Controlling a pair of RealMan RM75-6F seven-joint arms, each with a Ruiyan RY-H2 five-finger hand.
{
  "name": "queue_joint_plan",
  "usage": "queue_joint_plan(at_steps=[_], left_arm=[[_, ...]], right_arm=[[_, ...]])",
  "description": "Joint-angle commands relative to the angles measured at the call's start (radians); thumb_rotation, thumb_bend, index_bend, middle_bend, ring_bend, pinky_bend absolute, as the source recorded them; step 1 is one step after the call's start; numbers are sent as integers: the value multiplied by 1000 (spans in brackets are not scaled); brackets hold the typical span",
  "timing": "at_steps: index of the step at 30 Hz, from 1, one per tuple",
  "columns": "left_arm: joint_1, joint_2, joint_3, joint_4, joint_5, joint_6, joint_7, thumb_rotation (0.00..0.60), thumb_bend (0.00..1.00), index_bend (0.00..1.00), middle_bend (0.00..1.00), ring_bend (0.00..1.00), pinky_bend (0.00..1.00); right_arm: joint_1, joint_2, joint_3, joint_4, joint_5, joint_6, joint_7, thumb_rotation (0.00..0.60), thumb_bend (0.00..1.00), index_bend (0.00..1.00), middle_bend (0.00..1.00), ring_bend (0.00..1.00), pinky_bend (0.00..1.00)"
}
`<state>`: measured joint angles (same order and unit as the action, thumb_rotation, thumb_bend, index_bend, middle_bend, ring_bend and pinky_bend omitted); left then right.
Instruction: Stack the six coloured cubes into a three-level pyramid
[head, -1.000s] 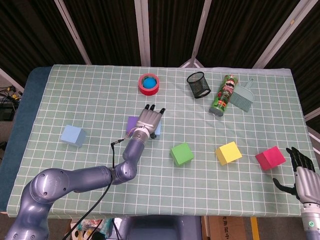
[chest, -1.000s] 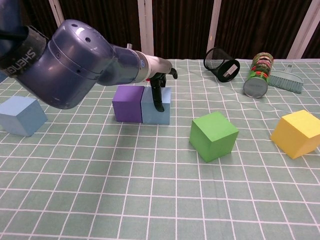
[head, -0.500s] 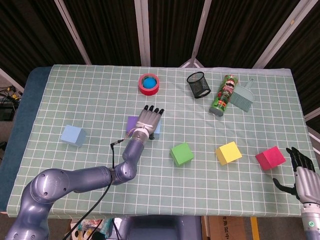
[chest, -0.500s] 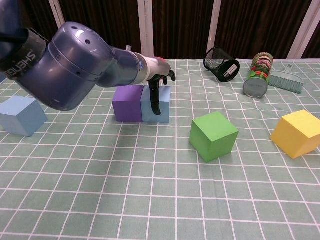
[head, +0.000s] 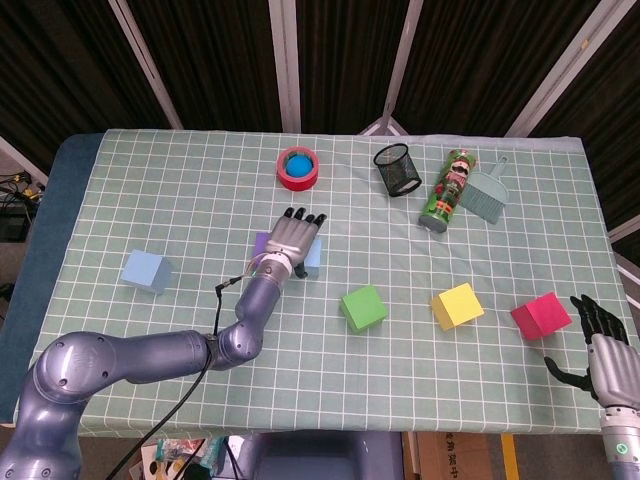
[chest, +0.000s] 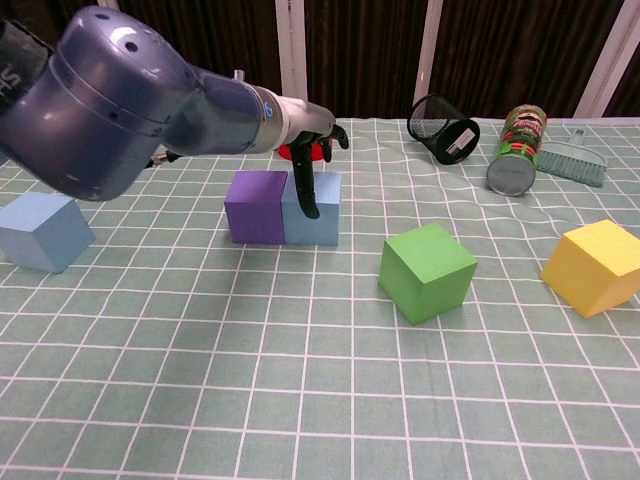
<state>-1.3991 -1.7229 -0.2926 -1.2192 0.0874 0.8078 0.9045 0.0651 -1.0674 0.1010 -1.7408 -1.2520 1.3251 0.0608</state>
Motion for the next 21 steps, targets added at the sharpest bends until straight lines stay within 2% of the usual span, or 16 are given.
queue_joint_plan(at_steps=[1,21], left_arm=[[23,33,9,-43,7,1,-21,600,146,0,207,20,0],[60,93,46,-123,41,9,-94,600,147,0,203,21,0]], right_arm=[[-1,-1,-2,-1,-5,4,-2,600,266,0,0,0,0],[-4,-5,-1,-6,4,12,-19,600,266,0,0,0,0]])
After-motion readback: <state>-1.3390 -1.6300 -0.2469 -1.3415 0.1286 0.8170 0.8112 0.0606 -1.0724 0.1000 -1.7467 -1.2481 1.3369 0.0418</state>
